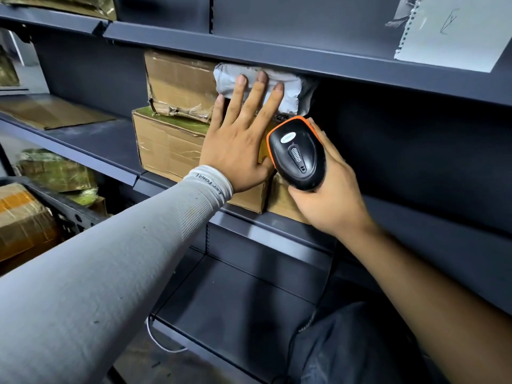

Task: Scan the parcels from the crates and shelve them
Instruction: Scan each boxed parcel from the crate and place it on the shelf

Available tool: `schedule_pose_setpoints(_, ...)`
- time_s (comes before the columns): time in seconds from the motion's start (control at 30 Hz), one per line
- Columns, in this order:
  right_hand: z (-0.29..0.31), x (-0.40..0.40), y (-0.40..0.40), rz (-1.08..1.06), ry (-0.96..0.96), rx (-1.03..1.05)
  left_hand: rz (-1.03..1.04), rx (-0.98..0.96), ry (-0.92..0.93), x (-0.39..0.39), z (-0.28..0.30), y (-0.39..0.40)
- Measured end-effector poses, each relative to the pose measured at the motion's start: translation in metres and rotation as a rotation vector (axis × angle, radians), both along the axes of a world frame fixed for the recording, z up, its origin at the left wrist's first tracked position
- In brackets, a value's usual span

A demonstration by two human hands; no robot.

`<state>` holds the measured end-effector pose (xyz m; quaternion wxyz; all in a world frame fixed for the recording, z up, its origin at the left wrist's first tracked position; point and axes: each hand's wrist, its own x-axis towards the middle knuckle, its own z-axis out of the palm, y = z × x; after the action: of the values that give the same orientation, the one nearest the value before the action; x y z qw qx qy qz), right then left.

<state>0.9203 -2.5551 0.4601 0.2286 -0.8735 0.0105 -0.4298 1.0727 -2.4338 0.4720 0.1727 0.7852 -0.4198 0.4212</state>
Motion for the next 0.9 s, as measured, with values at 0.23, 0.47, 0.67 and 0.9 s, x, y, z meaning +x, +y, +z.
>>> schedule_pose_setpoints(0.23,0.001,0.005,0.001,0.008,0.042,0.034,0.008,0.019,0.015,0.01,-0.002,0.004)
schedule_pose_setpoints(0.47,0.004,0.007,0.009,-0.029,0.114,0.05,0.025,0.054,0.007,0.006,-0.001,0.009)
schedule_pose_setpoints(0.67,0.0,0.002,0.015,-0.015,0.093,-0.006,0.022,-0.004,-0.059,-0.003,0.003,0.028)
schedule_pose_setpoints(0.9,0.001,-0.001,0.037,0.025,0.142,-0.009,0.074,0.052,-0.011,-0.013,-0.019,0.063)
